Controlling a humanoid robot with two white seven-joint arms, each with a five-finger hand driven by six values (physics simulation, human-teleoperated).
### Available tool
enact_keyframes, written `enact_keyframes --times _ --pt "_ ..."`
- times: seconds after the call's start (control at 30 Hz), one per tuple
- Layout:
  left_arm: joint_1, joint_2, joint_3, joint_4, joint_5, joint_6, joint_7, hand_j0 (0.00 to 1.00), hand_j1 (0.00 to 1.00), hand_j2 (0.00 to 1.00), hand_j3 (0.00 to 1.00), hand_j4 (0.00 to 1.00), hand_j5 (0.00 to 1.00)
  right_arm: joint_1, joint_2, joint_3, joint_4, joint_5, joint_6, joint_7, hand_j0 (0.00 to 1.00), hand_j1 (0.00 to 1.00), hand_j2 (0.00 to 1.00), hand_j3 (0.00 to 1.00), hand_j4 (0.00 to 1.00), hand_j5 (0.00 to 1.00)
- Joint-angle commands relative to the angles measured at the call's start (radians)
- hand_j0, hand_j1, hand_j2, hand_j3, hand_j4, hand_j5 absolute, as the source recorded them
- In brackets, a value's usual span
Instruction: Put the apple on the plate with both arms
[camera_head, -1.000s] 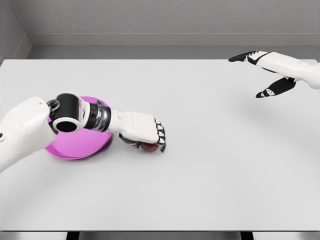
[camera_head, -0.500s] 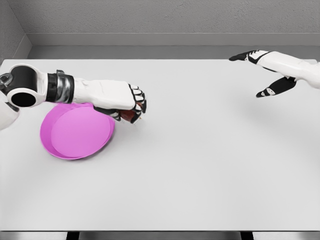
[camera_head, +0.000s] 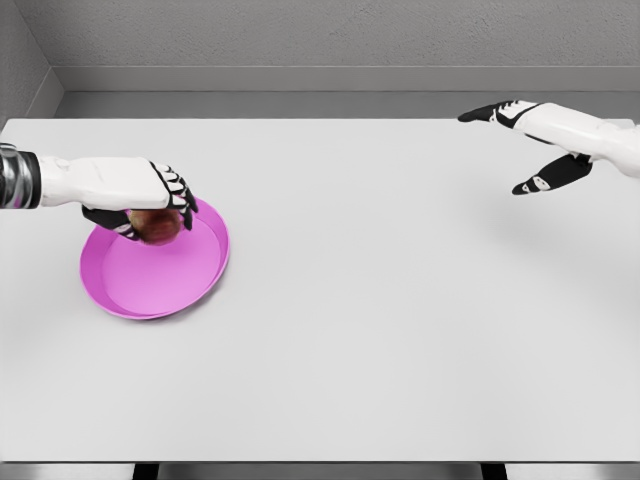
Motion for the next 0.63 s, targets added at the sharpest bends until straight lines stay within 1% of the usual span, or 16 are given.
enact_keyframes --times 0.0,0.13,0.17,0.2,0.23,0.27,0.3,0.33,0.37,0.4,0.43,0.6 --pt "0.0 0.0 0.002 0.002 0.008 0.003 0.001 1.0 1.0 1.0 1.0 1.0 1.0 0.0 -0.001 0.0 0.0 -0.007 0.003 0.0 1.0 1.0 1.0 1.0 1.0 1.0" --pt "-0.002 0.0 0.005 0.011 0.013 0.003 0.001 1.0 1.0 1.0 1.0 1.0 1.0 0.0 -0.001 0.0 0.0 -0.006 0.003 0.0 1.0 1.0 1.0 1.0 1.0 1.0" --pt "-0.002 -0.001 0.006 0.02 0.013 0.003 0.001 1.0 1.0 1.0 1.0 1.0 1.0 0.0 -0.001 0.0 0.0 -0.007 0.003 0.0 1.0 1.0 1.0 1.0 1.0 1.0" --pt "-0.005 -0.003 0.011 0.055 0.014 0.003 0.001 1.0 1.0 1.0 1.0 1.0 1.0 0.0 -0.003 0.0 0.0 -0.007 0.003 0.0 1.0 1.0 1.0 1.0 1.0 1.0" --pt "-0.008 -0.011 0.012 0.124 0.013 0.003 0.001 1.0 1.0 1.0 1.0 1.0 1.0 0.0 -0.003 0.0 0.0 -0.007 0.003 0.0 1.0 1.0 1.0 1.0 1.0 1.0" --pt "-0.023 -0.037 0.05 0.242 0.042 0.003 0.004 1.0 1.0 1.0 1.0 1.0 1.0 0.0 -0.003 0.0 0.0 -0.007 0.003 0.0 1.0 1.0 1.0 1.0 1.0 1.0" --pt "-0.021 -0.06 0.101 0.345 0.106 0.003 0.004 1.0 1.0 1.0 1.0 1.0 1.0 0.0 -0.003 0.0 0.0 -0.007 0.003 0.0 1.0 1.0 1.0 1.0 1.0 1.0" --pt "-0.025 -0.083 0.11 0.475 0.197 0.003 0.004 1.0 1.0 1.0 1.0 1.0 1.0 0.0 -0.004 -0.002 0.001 -0.007 0.003 0.0 1.0 1.0 1.0 1.0 1.0 1.0" --pt "-0.028 -0.123 0.135 0.613 0.255 0.003 0.004 1.0 1.0 1.0 1.0 1.0 1.0 0.0 -0.004 -0.002 0.003 -0.007 0.003 0.0 1.0 1.0 1.0 1.0 1.0 1.0" --pt "-0.031 -0.143 0.173 0.673 0.254 0.003 0.004 1.0 1.0 1.0 1.0 1.0 1.0 0.0 -0.004 -0.002 0.003 -0.007 0.003 0.0 1.0 1.0 1.0 1.0 1.0 1.0" --pt "-0.029 -0.146 0.183 0.689 0.254 0.003 0.004 1.0 1.0 1.0 1.0 1.0 1.0 0.0 -0.004 -0.002 0.003 -0.007 0.003 0.0 1.0 1.0 1.0 1.0 1.0 1.0" --pt "-0.026 -0.161 0.181 0.684 0.251 0.003 0.003 1.0 1.0 1.0 1.0 1.0 1.0 0.002 -0.003 -0.002 0.004 -0.007 0.003 0.0 1.0 1.0 1.0 1.0 1.0 1.0"
